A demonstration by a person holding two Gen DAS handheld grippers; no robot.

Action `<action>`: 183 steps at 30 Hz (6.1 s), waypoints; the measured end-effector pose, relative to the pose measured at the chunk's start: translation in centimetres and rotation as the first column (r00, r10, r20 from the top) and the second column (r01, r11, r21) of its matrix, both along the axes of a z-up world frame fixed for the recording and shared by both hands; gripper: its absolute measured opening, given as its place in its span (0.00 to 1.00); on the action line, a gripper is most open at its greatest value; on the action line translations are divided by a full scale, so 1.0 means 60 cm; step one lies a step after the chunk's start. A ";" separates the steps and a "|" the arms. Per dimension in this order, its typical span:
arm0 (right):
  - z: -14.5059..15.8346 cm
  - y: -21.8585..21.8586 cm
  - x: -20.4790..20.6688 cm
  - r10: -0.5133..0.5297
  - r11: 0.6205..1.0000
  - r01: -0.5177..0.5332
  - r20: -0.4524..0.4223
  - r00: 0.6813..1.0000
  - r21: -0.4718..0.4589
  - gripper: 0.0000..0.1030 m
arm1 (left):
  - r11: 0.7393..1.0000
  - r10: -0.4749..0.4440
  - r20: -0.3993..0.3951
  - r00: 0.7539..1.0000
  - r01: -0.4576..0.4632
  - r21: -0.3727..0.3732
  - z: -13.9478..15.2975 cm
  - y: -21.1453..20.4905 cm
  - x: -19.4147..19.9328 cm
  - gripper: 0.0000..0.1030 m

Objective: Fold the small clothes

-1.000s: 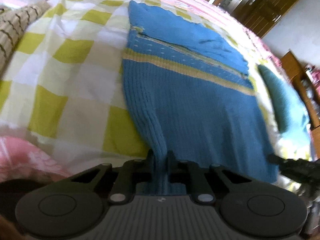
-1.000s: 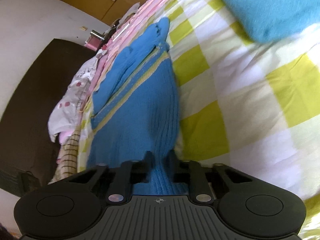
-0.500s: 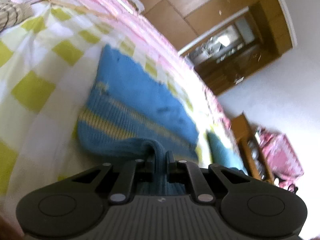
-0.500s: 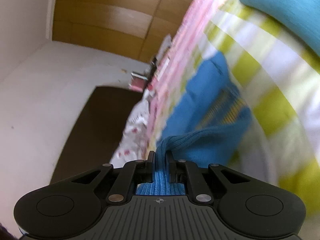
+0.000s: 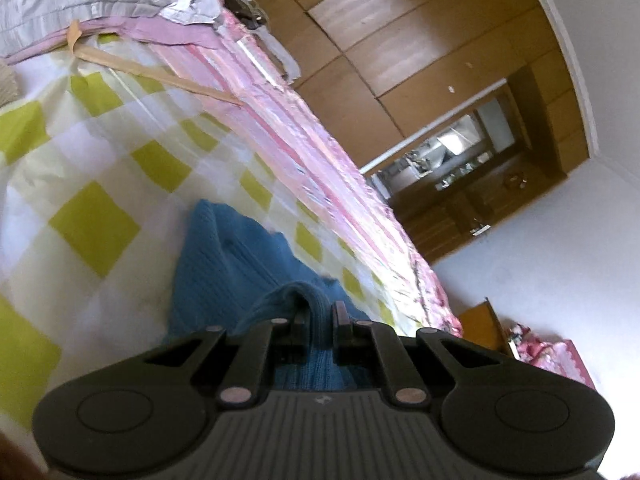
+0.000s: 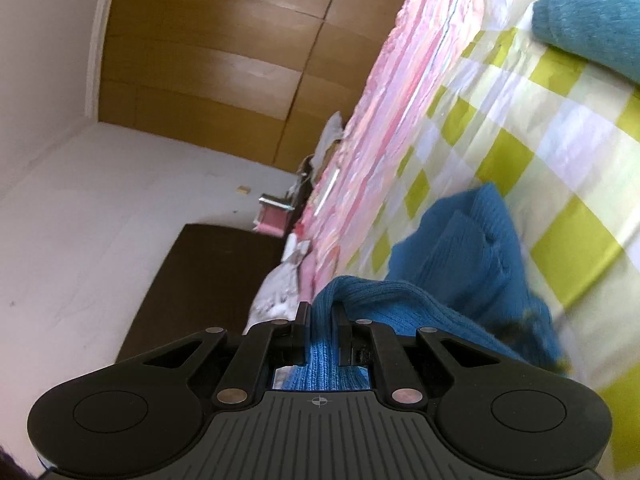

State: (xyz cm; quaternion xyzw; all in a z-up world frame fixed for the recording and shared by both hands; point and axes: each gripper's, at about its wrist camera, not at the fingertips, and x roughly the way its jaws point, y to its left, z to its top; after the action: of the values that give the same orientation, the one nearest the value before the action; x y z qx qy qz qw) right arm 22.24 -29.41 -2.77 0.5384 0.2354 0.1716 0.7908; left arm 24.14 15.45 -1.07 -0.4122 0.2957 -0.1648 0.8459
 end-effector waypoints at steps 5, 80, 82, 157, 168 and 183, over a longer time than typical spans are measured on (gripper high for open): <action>-0.024 -0.005 0.065 -0.044 0.999 0.043 -0.054 0.998 -0.026 0.10 | 0.999 0.051 -0.046 0.998 -0.050 0.013 -0.029 0.008 0.044 0.14; 0.004 0.075 0.024 0.003 0.669 -0.109 -0.144 0.990 -0.735 0.39 | 0.862 0.194 -0.049 0.980 -0.146 0.486 -0.025 -0.023 0.008 0.49; 0.001 0.080 0.024 0.012 0.644 -0.139 -0.171 0.985 -0.753 0.39 | 0.850 0.188 -0.070 0.980 -0.127 0.511 -0.030 -0.032 -0.004 0.49; 0.019 0.287 0.166 0.061 0.469 -0.088 -0.066 0.996 -0.879 0.12 | 0.800 0.179 0.008 0.984 -0.150 0.581 -0.040 -0.039 -0.048 0.49; 0.018 0.263 0.144 0.034 0.505 -0.073 -0.064 0.997 -0.860 0.12 | 0.801 0.159 -0.015 0.987 -0.121 0.586 -0.050 -0.044 -0.041 0.49; 0.028 0.173 0.088 -0.020 0.571 -0.081 -0.113 0.993 -0.817 0.16 | 0.744 0.140 0.071 0.988 -0.152 0.651 -0.036 -0.071 -0.063 0.48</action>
State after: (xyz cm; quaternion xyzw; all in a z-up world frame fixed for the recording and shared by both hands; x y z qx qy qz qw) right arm 27.55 -19.04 -1.10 0.1157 0.3401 0.0271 0.9329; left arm 20.35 11.22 -3.24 -0.1112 0.2940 0.0122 0.9492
